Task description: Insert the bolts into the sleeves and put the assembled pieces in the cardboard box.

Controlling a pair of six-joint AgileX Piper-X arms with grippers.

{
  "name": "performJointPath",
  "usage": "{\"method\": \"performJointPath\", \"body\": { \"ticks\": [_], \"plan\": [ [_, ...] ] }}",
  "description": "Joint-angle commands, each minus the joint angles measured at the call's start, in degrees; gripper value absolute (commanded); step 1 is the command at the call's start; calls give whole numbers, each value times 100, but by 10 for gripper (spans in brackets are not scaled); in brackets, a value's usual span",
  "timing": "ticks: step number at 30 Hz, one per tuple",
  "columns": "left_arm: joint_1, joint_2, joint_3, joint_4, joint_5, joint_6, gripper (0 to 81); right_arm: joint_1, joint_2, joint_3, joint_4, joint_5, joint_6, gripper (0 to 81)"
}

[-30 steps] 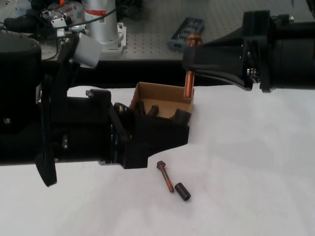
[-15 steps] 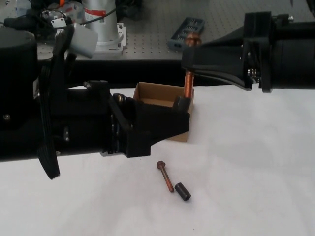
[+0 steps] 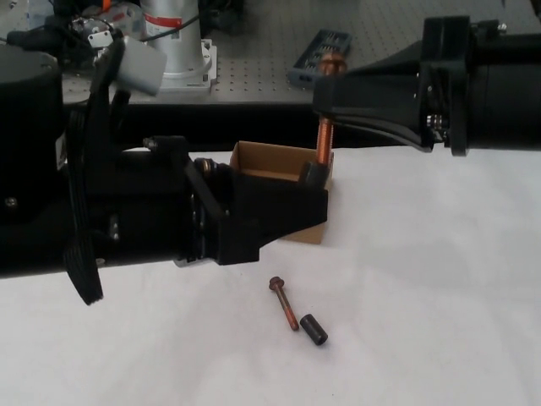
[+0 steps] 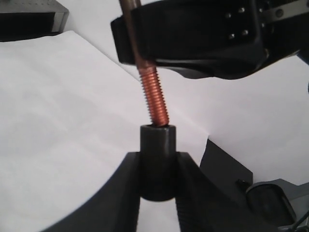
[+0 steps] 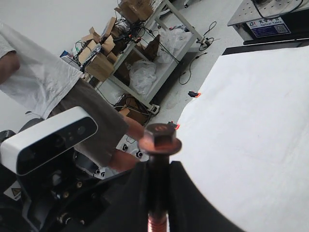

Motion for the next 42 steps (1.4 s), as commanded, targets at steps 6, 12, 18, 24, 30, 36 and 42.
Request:
{"method": "performJointPath", "body": {
  "ticks": [6, 12, 18, 24, 30, 36, 42],
  "plan": [
    [18, -12, -52, -515, 17, -234, 6, -22, 16, -12, -12, -143, -85, 27],
    [18, -12, -52, -750, 7, -415, 6, -22, 16, -12, -12, -144, -178, 27],
    [18, -12, -52, -761, -46, -403, 6, -22, -7, -12, -12, -324, -176, 27],
    [41, -12, -52, -761, -436, -403, 6, -22, -154, -12, 28, -296, -409, 27],
    [172, -12, -52, -761, -560, -403, 6, -22, -299, -12, 475, -91, -614, 27],
    [221, -12, -52, -761, -560, -403, 6, -22, -296, -12, 740, -245, -729, 27],
    [218, -12, -52, -773, -549, -451, 6, -22, -296, -12, 793, -403, -889, 27]
  ]
}}
